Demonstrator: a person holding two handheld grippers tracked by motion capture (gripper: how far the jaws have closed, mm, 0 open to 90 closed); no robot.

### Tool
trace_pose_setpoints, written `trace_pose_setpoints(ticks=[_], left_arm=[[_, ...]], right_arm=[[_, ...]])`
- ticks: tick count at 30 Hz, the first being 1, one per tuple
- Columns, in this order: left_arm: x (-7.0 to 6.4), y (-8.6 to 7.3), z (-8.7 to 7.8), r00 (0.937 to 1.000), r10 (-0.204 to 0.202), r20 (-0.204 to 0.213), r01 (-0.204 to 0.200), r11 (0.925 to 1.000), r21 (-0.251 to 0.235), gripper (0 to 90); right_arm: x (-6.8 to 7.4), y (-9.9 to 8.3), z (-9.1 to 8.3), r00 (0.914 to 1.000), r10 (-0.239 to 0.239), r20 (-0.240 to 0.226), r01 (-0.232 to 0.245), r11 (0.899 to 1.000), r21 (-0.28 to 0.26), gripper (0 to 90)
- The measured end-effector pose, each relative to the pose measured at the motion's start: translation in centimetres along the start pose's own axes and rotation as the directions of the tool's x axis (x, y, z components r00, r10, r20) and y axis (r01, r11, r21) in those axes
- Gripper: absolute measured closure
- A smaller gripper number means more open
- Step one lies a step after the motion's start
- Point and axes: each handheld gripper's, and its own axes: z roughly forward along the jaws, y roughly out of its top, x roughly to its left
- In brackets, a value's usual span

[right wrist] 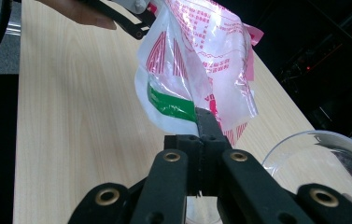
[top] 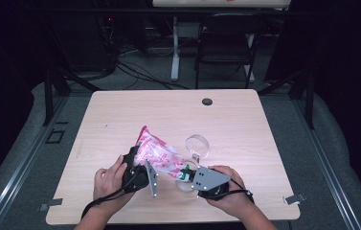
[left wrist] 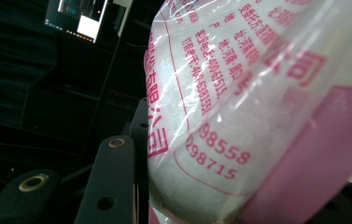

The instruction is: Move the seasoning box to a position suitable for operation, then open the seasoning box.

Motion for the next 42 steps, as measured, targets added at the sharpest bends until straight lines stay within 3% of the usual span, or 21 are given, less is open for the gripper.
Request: trace_pose_setpoints(ticks=[42], left_arm=[[0.20, 0.67, 0.15, 0.9983, 0.051, -0.027, -0.051, 0.9987, 0.001, 61.5]], right_arm=[[-0.66, -0.73, -0.04, 0.9972, 0.075, -0.003, -0.075, 0.997, -0.013, 90.0]])
